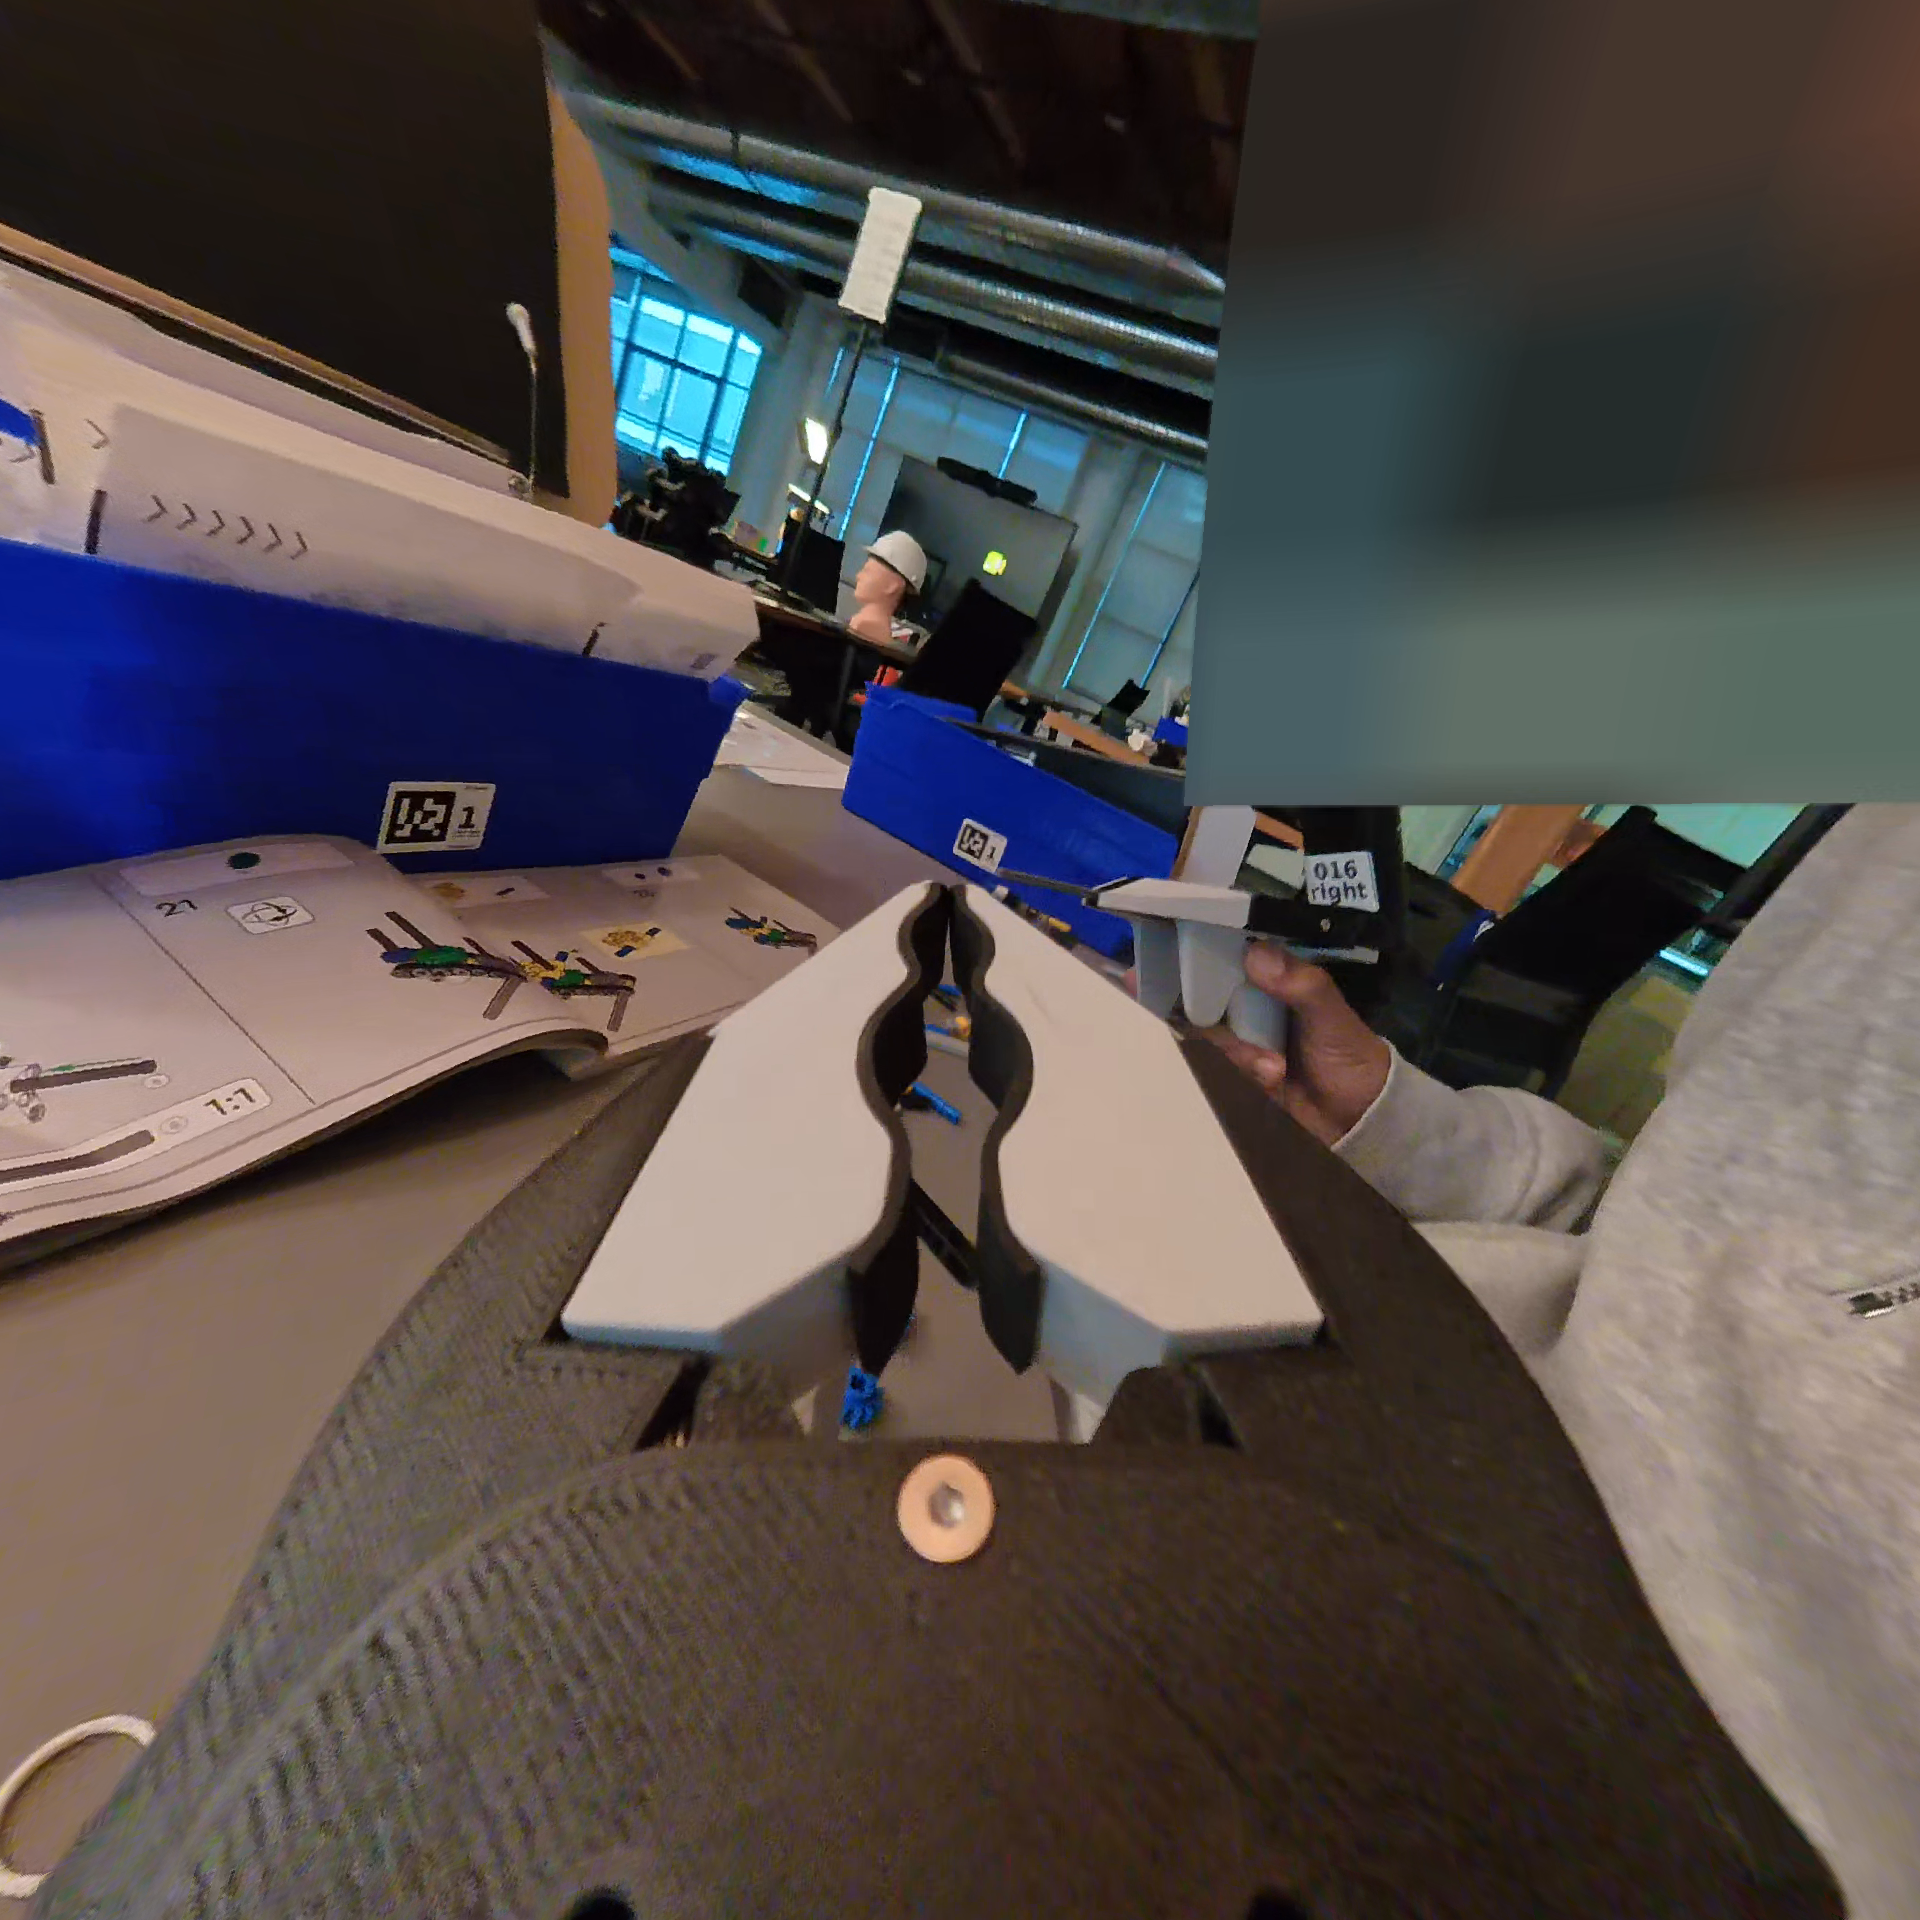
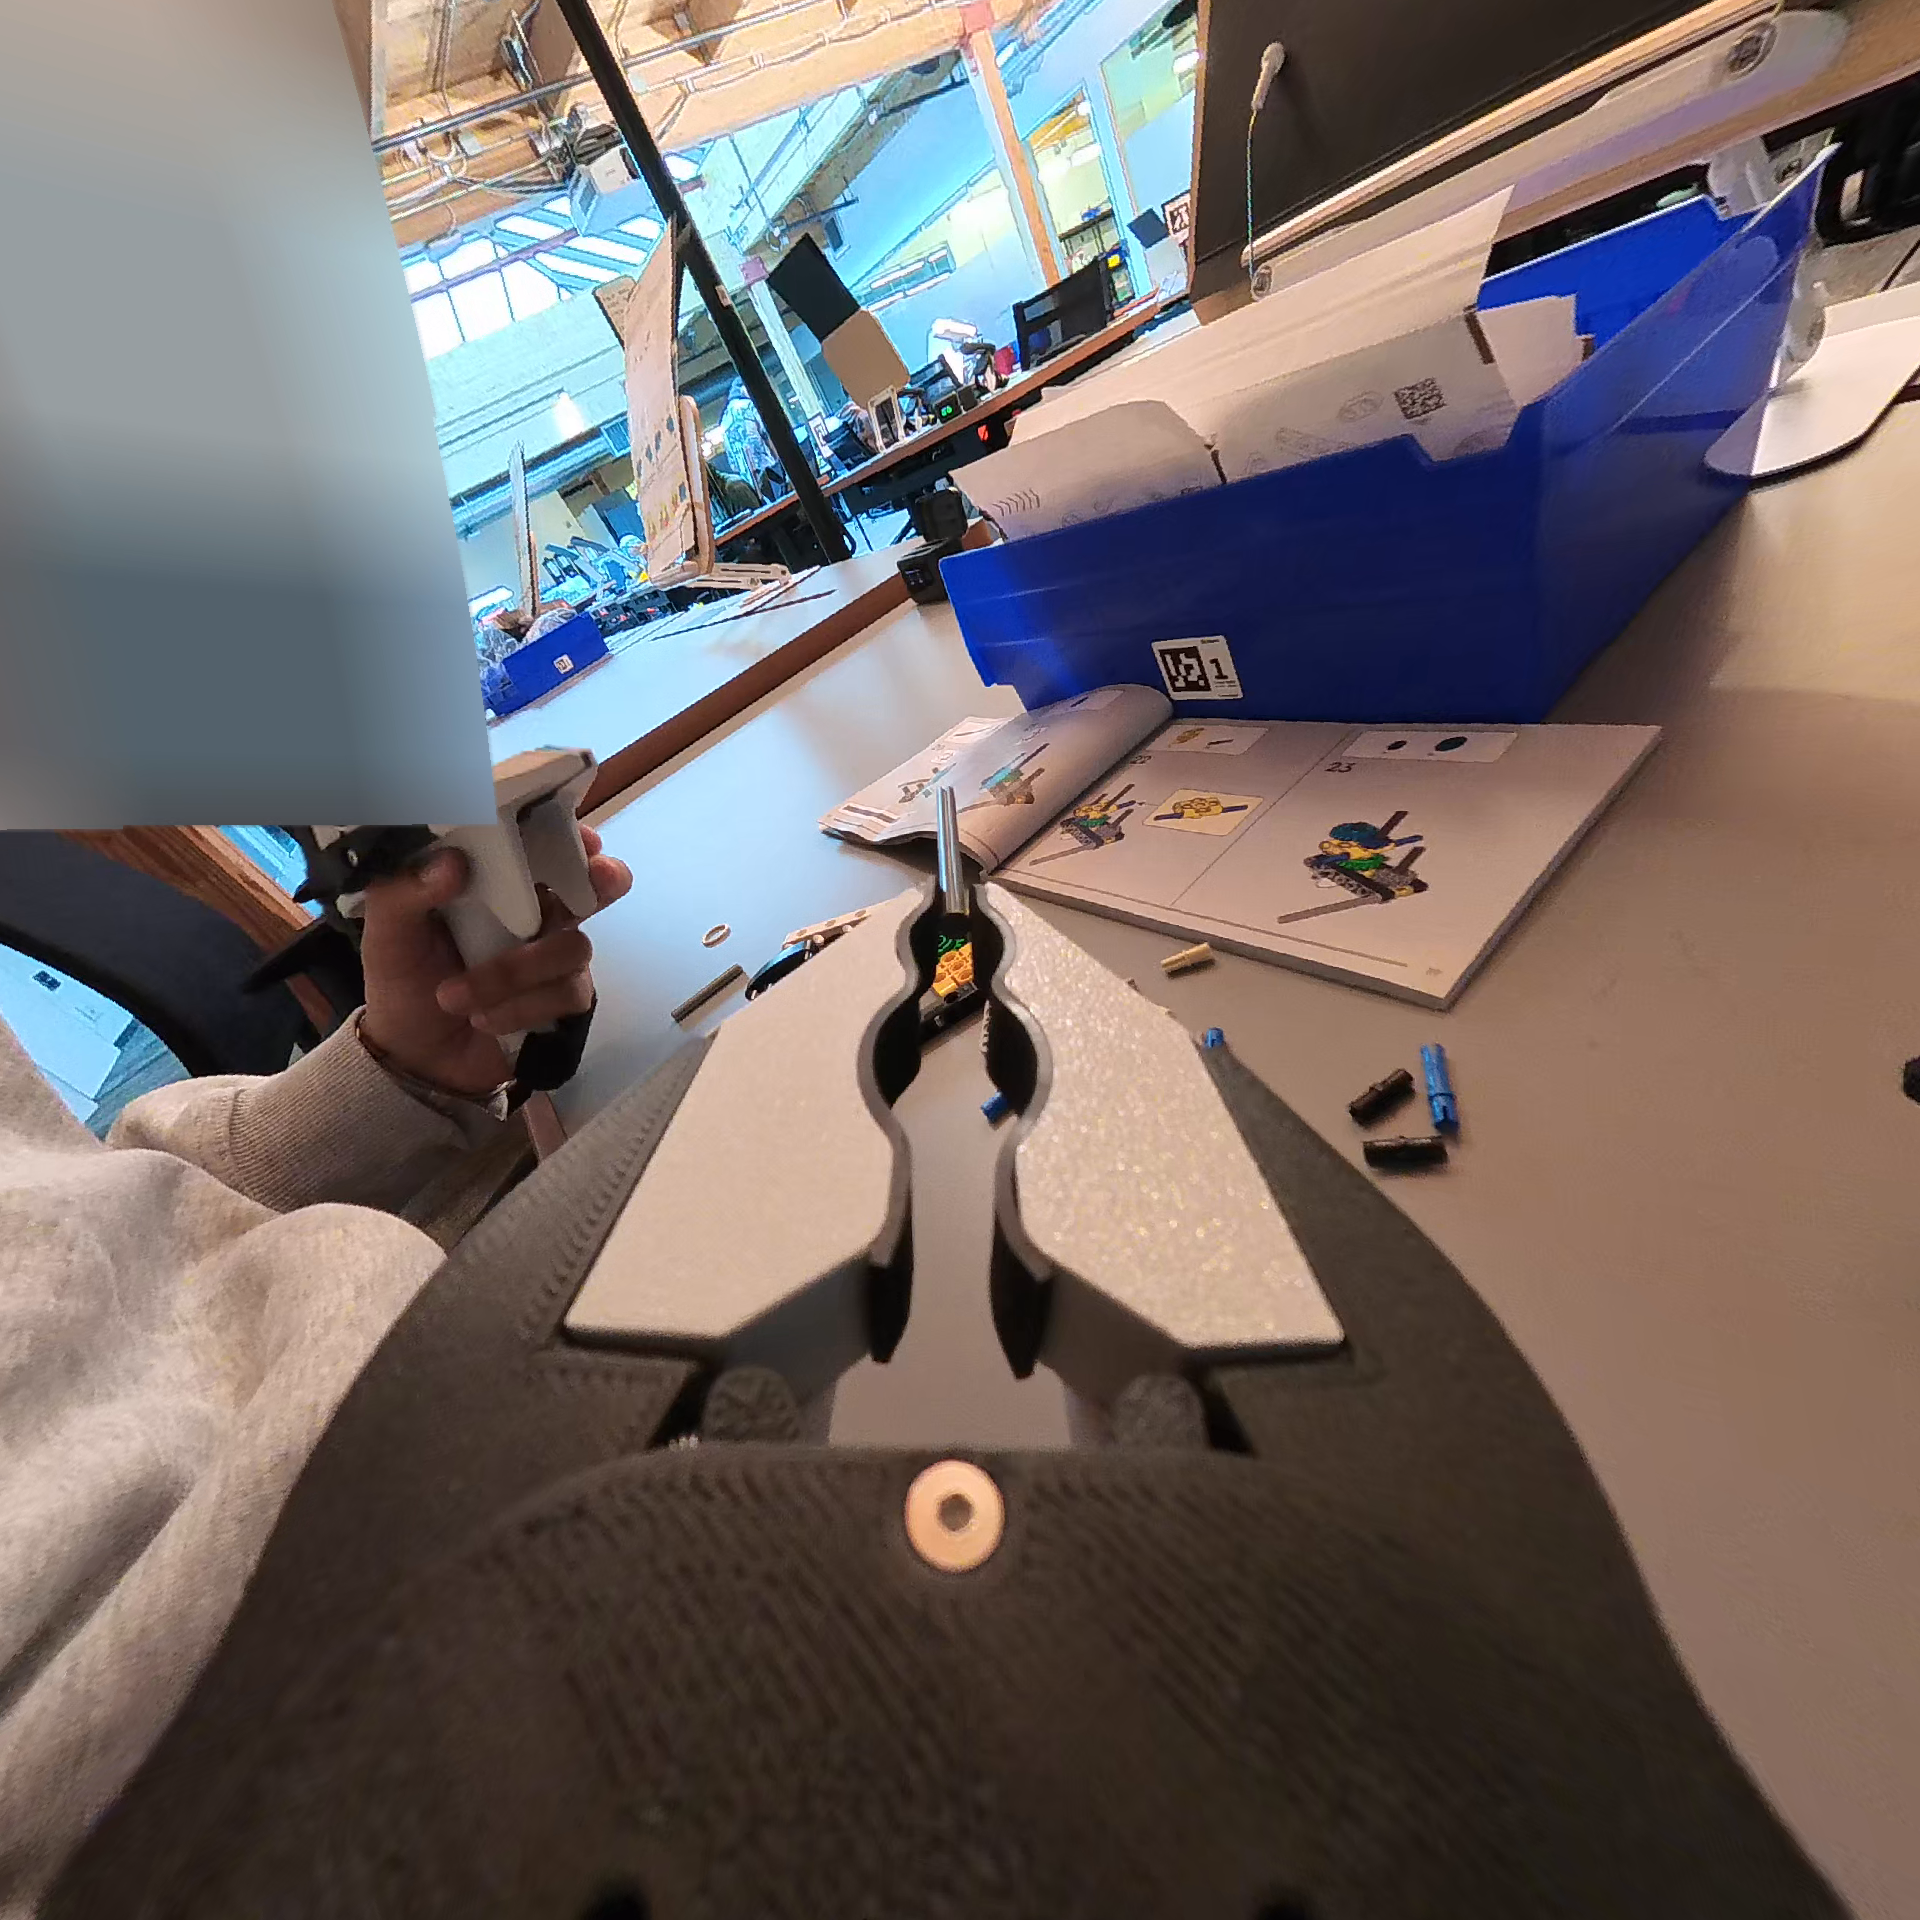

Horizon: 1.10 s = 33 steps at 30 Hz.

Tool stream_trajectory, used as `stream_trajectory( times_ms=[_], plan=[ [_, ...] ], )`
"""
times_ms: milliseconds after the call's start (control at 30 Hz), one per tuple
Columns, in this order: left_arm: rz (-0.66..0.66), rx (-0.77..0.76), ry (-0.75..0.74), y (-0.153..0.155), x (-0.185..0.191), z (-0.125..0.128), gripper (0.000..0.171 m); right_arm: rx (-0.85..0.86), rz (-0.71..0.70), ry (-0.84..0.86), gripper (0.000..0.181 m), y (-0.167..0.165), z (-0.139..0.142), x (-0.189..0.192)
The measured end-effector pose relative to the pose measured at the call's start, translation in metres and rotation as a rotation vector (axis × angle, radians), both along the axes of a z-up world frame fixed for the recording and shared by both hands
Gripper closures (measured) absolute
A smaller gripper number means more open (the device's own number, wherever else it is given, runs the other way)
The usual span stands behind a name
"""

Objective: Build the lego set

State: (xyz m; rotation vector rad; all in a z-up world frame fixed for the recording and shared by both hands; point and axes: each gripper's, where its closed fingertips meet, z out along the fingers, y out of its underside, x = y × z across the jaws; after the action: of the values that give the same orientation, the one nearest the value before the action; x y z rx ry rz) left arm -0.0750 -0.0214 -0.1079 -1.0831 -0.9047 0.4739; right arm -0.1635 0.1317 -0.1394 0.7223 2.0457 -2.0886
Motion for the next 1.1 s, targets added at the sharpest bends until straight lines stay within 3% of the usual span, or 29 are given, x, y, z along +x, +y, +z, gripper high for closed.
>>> stream_trajectory(
  times_ms=[233,1100],
  plan=[
    [0.030,-0.074,-0.017,0.001,-0.003,-0.007,0.171,0.007,0.001,-0.003,0.178,0.001,-0.001,-0.002],
    [0.042,0.031,-0.036,-0.015,-0.005,-0.005,0.171,0.093,0.026,0.001,0.178,-0.016,-0.012,0.001]
  ],
)
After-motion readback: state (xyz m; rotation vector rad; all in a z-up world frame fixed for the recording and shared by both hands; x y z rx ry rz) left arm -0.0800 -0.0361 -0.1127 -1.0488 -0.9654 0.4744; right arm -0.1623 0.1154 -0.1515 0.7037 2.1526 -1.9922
